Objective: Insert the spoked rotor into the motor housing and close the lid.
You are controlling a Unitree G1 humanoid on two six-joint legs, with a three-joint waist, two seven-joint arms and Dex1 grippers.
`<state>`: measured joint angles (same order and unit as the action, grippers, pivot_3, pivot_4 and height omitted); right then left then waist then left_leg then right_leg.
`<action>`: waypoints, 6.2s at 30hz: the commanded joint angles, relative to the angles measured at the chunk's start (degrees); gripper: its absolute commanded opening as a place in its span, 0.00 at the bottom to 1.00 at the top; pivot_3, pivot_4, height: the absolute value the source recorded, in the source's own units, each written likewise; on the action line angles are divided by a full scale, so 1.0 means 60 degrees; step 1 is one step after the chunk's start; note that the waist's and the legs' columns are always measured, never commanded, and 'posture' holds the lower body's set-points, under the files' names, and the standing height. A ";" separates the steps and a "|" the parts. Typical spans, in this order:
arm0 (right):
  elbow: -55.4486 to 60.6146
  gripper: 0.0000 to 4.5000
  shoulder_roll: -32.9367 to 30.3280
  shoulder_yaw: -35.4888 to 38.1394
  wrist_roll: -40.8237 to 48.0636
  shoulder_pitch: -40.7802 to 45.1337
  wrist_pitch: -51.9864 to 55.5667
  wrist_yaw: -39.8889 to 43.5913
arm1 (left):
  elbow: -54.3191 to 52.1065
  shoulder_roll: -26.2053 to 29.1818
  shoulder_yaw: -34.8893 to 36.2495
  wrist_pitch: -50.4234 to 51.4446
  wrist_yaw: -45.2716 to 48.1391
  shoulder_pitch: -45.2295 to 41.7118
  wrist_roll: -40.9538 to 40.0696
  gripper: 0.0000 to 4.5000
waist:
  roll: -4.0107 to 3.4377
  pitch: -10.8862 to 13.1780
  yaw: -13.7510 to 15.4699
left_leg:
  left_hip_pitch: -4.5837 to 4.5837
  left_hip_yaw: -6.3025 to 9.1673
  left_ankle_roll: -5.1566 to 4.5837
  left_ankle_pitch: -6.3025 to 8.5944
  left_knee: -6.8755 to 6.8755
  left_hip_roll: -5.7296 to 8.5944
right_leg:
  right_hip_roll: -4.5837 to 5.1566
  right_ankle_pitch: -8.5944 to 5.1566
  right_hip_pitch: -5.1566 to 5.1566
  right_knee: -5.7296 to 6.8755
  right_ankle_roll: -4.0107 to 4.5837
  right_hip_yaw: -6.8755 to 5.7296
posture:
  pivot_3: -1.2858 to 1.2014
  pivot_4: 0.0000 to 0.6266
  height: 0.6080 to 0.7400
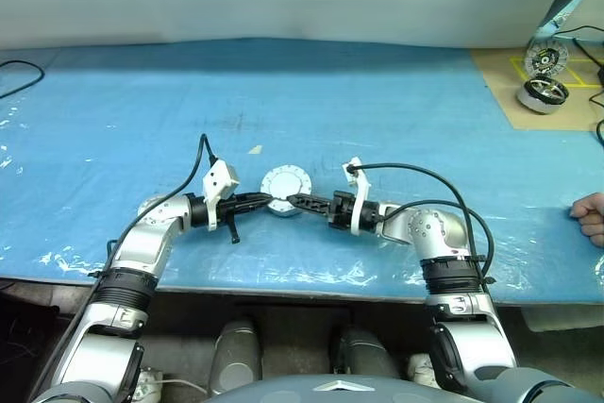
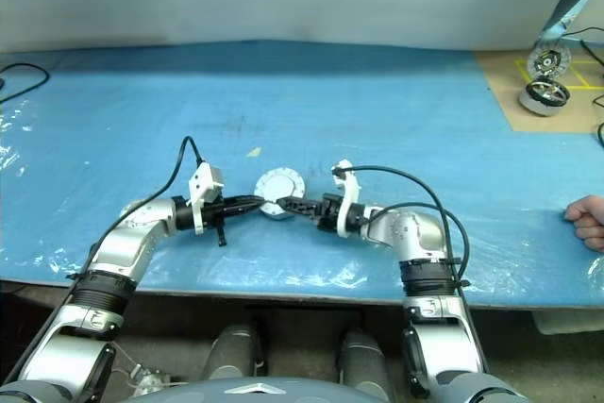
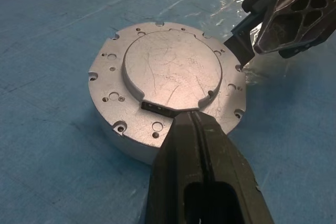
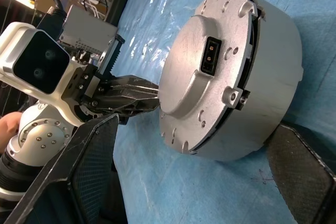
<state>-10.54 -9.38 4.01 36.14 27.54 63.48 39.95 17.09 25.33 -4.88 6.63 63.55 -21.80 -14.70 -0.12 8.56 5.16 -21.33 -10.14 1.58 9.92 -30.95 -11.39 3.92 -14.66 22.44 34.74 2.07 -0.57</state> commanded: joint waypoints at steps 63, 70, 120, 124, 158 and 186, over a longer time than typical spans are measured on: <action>0.0916 0.26 0.1491 0.3432 0.5140 0.1714 0.2557 -0.3543 | -0.1631 -0.3224 0.4264 0.7548 -0.3823 -0.0626 -0.8659 0.99 | 0.0049 0.0048 0.0069 | -0.0204 0.0026 0.0042 0.0014 -0.0073 -0.0023 | -0.0092 0.0025 0.0111 0.0021 -0.0023 -0.0090 | 0.52 0.24 1.00; 0.0968 0.26 0.1433 0.3338 0.5313 0.1625 0.2596 -0.3799 | -0.0263 -0.3937 0.4360 0.7135 -0.4265 -0.1454 -0.8563 0.99 | 0.0055 0.0051 0.0079 | -0.0208 0.0042 0.0041 0.0014 -0.0103 -0.0021 | -0.0093 0.0029 0.0098 0.0033 -0.0029 -0.0098 | 0.52 0.24 1.00; 0.1383 0.43 0.1208 0.2279 0.4824 0.1203 0.0779 -0.3961 | 0.0192 -0.3896 0.3831 0.5815 -0.4676 -0.2049 -0.6983 0.57 | 0.0066 0.0058 0.0065 | -0.0225 0.0081 0.0041 0.0014 -0.0211 -0.0025 | -0.0084 0.0035 0.0091 0.0114 -0.0038 -0.0115 | 0.52 0.24 1.00; 0.1225 0.73 0.1250 0.2305 0.5044 0.1210 0.1035 -0.4084 | 0.0161 -0.3816 0.3882 0.5613 -0.4678 -0.1973 -0.6781 0.57 | 0.0066 0.0058 0.0062 | -0.0225 0.0083 0.0041 0.0014 -0.0210 -0.0026 | -0.0085 0.0034 0.0091 0.0114 -0.0038 -0.0117 | 0.52 0.24 1.00; 0.2108 0.73 -0.0718 0.0353 0.1072 0.0651 -0.1808 -0.3043 | 0.3026 -0.2007 0.5682 0.2693 -0.5914 -0.2191 -0.4674 1.00 | 0.0107 0.0082 0.0037 | -0.0252 0.0259 0.0041 0.0015 -0.0265 -0.0014 | -0.0086 0.0041 0.0052 0.0126 -0.0048 -0.0160 | 0.52 0.24 1.00; 0.5138 0.73 -0.1202 -0.1264 -0.6465 -0.3768 -0.5840 -0.7255 | -0.5156 -0.2626 0.2197 -0.0385 -0.7943 0.3705 -0.0023 1.00 | 0.0106 0.0083 -0.0206 | -0.0138 0.0248 0.0042 0.0017 -0.0224 -0.0049 | -0.0105 0.0027 -0.0023 0.0087 -0.0076 -0.0124 | 0.52 0.24 1.00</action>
<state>17.14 -17.40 -4.12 -1.02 6.36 29.65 -2.36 -10.87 9.02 8.95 6.01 15.79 -0.56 -16.22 0.52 9.06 3.93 -22.05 -8.66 1.83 10.03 -32.26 -11.69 3.29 -14.60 22.23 35.18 1.43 -1.29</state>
